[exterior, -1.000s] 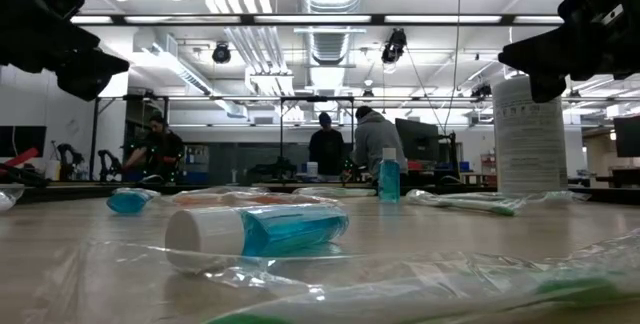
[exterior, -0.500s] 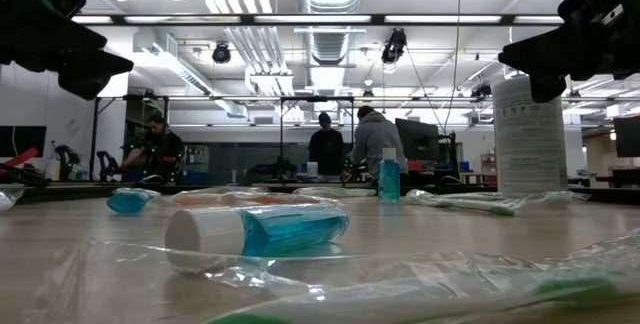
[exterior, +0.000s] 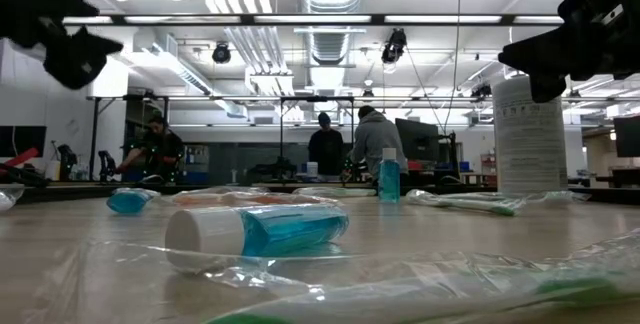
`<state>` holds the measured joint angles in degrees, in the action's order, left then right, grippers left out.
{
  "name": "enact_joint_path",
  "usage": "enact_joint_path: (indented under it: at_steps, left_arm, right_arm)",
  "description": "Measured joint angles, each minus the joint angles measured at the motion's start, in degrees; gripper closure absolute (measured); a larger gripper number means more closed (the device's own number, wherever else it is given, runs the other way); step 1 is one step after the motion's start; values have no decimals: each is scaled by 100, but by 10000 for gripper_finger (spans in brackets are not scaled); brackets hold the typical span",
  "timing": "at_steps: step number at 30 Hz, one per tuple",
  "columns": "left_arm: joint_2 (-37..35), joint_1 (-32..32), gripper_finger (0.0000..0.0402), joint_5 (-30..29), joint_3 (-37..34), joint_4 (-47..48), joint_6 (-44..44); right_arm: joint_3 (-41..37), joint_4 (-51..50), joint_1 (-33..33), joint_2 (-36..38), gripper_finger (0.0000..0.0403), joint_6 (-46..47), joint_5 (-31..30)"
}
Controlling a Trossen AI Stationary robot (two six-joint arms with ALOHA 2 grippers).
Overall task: Pick & Place toothbrushing station
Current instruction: Move the transparent organizer to the center of the table
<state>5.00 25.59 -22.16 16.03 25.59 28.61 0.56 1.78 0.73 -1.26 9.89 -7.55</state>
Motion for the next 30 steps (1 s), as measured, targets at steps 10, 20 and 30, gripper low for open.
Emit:
enact_joint_path:
  at_steps: [10, 20, 30]
  left_arm:
    - [876, 1, 174, -29, 657, 353, -328]
    - [2318, 1, 174, 0, 1719, 1237, 111]
    - [3347, -1, 174, -311, 3023, 2092, 1306]
  right_arm:
    - [-1, 0, -2, -2, 335, 0, 2]
    - [-2, 0, -2, 0, 335, 0, 1]
    - [0, 0, -1, -2, 335, 0, 2]
